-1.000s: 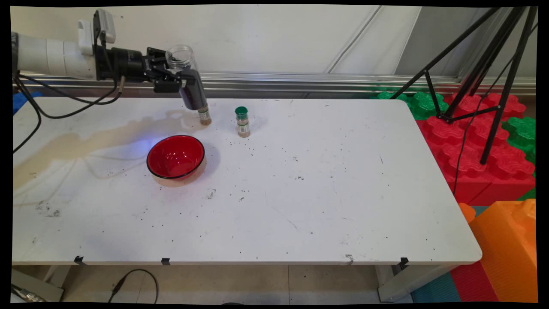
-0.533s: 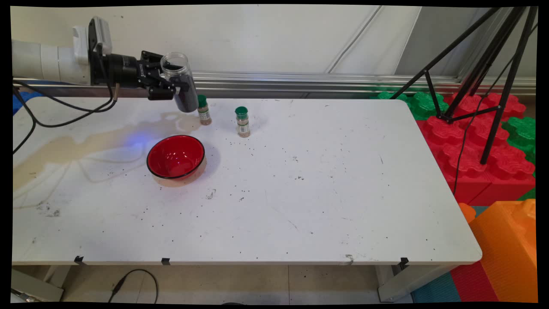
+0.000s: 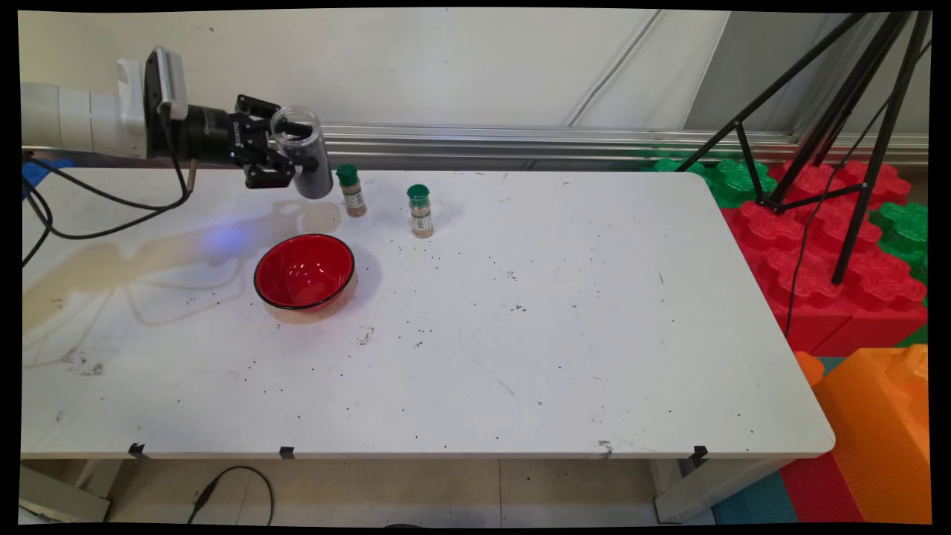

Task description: Pour the black seasoning powder in the red bowl

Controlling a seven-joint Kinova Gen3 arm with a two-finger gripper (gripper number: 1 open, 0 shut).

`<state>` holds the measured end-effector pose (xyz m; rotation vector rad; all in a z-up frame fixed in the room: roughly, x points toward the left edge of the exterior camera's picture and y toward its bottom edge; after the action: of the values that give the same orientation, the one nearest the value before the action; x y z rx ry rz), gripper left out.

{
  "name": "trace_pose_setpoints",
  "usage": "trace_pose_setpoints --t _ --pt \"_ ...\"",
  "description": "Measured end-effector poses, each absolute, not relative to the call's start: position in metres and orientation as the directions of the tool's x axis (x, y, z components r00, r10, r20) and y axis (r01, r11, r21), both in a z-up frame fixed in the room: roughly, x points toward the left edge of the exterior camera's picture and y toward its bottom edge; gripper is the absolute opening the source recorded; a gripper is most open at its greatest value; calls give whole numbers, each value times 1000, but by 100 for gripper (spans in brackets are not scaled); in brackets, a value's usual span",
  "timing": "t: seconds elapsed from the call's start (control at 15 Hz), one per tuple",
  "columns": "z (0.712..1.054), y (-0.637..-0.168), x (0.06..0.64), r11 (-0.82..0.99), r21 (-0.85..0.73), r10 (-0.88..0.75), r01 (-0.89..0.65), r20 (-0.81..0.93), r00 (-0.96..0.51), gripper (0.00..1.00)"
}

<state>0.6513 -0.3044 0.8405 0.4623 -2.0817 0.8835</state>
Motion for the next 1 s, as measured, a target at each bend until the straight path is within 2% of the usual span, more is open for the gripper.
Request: trace_pose_setpoints --t 1.0 --pt "826 -284 655 670 -628 131 -396 625 -770 0"
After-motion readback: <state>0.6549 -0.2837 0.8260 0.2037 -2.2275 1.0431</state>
